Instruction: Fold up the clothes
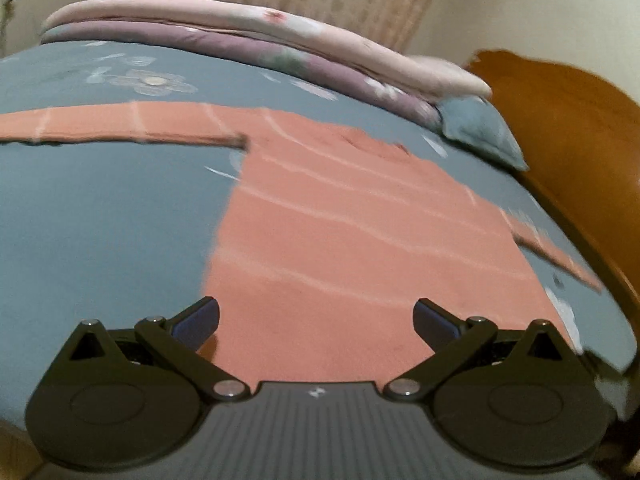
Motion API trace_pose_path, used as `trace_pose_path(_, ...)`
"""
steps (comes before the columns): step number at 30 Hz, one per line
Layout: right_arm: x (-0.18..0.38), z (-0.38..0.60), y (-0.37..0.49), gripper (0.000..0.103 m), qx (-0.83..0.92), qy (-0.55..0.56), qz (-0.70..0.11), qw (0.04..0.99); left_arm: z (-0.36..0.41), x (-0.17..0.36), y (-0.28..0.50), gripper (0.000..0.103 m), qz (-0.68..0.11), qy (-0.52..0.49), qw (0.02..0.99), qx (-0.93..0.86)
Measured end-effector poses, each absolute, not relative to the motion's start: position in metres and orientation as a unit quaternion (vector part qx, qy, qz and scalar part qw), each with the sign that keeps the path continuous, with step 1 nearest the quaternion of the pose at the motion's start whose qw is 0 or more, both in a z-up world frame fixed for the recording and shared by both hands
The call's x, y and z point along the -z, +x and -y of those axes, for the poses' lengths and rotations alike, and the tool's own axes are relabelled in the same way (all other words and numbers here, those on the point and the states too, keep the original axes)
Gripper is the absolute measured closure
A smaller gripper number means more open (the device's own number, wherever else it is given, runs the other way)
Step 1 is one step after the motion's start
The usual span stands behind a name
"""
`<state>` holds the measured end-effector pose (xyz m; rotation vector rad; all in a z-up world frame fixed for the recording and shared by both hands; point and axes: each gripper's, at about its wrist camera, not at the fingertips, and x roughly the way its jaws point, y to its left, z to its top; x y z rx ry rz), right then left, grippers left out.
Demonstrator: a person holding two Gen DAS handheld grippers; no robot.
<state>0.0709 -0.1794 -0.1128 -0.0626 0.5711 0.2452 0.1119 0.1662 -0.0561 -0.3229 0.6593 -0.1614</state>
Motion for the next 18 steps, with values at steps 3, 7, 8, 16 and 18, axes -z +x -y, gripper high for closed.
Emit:
trace_pose_path(3,0.105,0.183,0.074,0.000,-0.136,-0.016,-0.291,0.947,-0.202,0.046,0.127,0.001,-0.308,-0.179,0.933,0.050)
trace_pose_path(7,0.094,0.188,0.079,0.000,-0.160,0.012,-0.297,0.941,-0.263,0.040,0.154,0.001,-0.289,-0.249,0.924,0.023)
trace_pose_path(8,0.088,0.190,0.079,0.000,-0.170,0.030,-0.290,0.941,-0.280,0.040,0.161,0.001,-0.286,-0.274,0.918,0.015)
trace_pose_path(16,0.069,0.185,0.098,0.000,-0.202,0.070,-0.262,0.941,-0.384,0.074,0.223,0.001,-0.239,-0.419,0.873,-0.072)
trace_pose_path(18,0.070,0.178,0.104,0.000,-0.201,0.051,-0.264,0.942,-0.394,0.084,0.235,0.001,-0.231,-0.439,0.865,-0.077)
